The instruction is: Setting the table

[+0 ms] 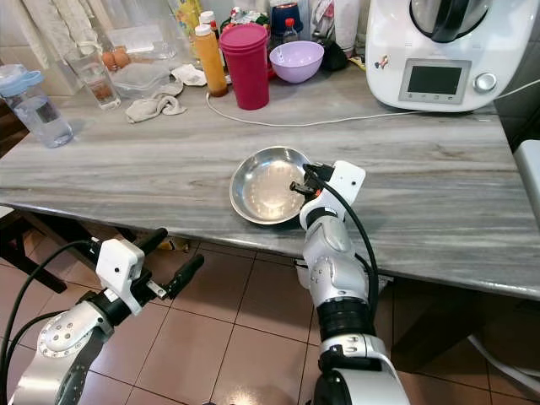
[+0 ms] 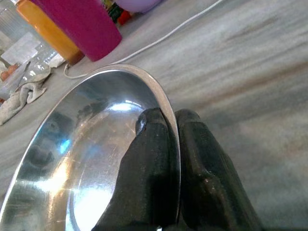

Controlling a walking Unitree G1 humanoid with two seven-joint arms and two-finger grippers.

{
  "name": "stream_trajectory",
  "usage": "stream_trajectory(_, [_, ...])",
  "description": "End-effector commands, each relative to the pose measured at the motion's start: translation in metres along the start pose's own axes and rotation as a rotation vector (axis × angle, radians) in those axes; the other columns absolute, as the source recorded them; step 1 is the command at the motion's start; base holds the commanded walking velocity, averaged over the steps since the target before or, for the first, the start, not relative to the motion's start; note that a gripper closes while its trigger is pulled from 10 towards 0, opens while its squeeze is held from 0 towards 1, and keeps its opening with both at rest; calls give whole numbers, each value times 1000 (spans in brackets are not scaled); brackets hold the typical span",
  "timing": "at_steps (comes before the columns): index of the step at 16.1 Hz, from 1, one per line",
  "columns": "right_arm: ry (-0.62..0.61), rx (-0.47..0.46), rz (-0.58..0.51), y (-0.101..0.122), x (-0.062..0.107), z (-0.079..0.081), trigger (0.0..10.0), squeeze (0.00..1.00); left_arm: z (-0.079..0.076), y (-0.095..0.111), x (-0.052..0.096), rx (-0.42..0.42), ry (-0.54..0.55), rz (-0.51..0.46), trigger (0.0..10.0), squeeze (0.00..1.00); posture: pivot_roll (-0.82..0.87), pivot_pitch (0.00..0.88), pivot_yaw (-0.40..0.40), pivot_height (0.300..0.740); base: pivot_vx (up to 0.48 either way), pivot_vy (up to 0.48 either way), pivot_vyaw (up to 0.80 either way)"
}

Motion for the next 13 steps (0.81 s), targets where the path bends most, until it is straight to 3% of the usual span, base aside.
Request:
stream_trajectory(1, [10,7,-22,4,-3,5,10000,949,4,-4,4,-8,-2,15,10000,0,-182,112,132,740,0,0,0])
stream_trajectory(3, [3,10,-28,3,-3,3,10000,1000,2,-4,3,-5,-10,11,10000,0,-180,111,131,740,0,0,0])
stream_trajectory(8, [17,0,-63,5,-2,4,10000,1000,-5,3,-3,-6,-28,-13,10000,0,-186,107,133,740,0,0,0])
stream_trajectory(11, [53,57,-145,21,3,9,10000,1000,-6,6,-4,-9,-31,-21,10000,0,-187,106,135,740,0,0,0])
stream_trajectory(13, [57,147,-206,32,9,7,10000,1000,-7,9,-6,-10,-31,-27,10000,0,-188,105,136,740,0,0,0])
Point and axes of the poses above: a point about 5 cm out from each wrist's last joint towards the gripper, its own x axis pointing back from the gripper into the wrist, its own y axis along the axis of the wrist's last joint, z = x × y, the point moved 3 cm from there along -x, pointing out of the wrist towards the gripper, and after that the axes turned 11 degrees about x, right-handed, at the moved point
